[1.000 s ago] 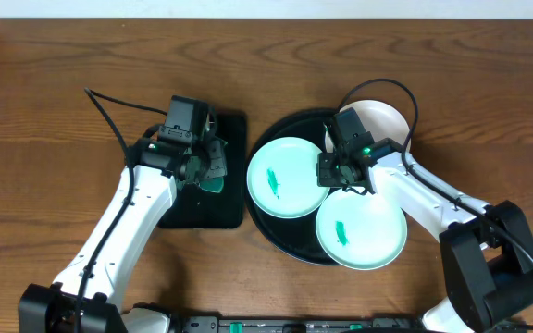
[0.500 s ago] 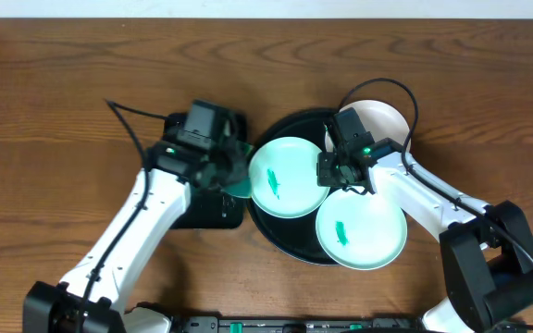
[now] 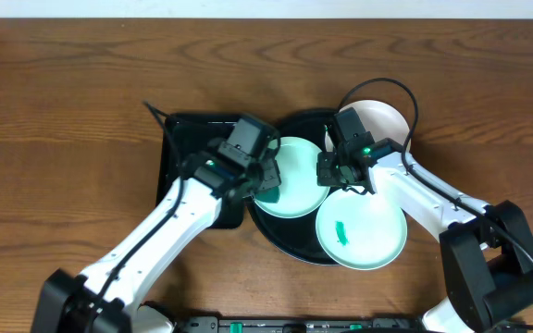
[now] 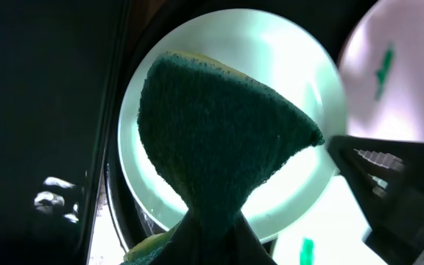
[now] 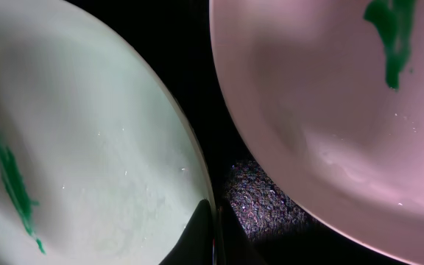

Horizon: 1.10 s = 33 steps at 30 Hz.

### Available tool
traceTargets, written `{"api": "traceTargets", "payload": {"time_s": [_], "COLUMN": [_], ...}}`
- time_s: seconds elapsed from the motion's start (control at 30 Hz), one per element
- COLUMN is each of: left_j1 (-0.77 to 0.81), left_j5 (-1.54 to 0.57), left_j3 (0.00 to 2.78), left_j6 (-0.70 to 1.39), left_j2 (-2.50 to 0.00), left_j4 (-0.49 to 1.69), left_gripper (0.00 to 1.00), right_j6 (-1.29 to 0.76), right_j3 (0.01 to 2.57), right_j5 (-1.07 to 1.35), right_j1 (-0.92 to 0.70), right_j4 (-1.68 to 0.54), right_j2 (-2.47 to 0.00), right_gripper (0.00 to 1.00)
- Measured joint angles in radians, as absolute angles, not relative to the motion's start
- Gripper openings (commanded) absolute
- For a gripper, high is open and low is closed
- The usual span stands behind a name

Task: Clean dirty plates on tray and stack at the side
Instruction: 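Move the held sponge with the left gripper over the pale green plate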

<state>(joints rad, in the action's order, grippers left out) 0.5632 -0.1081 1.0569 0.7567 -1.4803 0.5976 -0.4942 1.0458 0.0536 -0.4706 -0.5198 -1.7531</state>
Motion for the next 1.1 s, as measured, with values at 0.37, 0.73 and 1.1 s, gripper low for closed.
{"api": "traceTargets", "payload": {"time_s": [0.37, 0.73, 1.1], "left_j1": [0.572, 0.572, 0.574], "left_j5": [-0.043, -0.019, -0.019], "left_j3": [1.056, 1.056, 1.057], "left_j6": [0.786, 0.785, 0.758], "left_j2": [-1.681, -1.745, -1.775], "left_j4": [0.469, 0.458, 0.443], "left_gripper": [0.07, 0.08, 0.07], "right_j6": [-0.494, -0.494, -0.494], "right_j3": [1.046, 1.046, 1.046], "right_j5": [0.053, 0.054, 0.054], "right_j1": [-0.471, -0.471, -0.471], "right_j4": [-0.519, -0.519, -0.519], "right_j2": [-1.753, -1.753, -1.753], "right_gripper": [0.01, 0.01, 0.01]}}
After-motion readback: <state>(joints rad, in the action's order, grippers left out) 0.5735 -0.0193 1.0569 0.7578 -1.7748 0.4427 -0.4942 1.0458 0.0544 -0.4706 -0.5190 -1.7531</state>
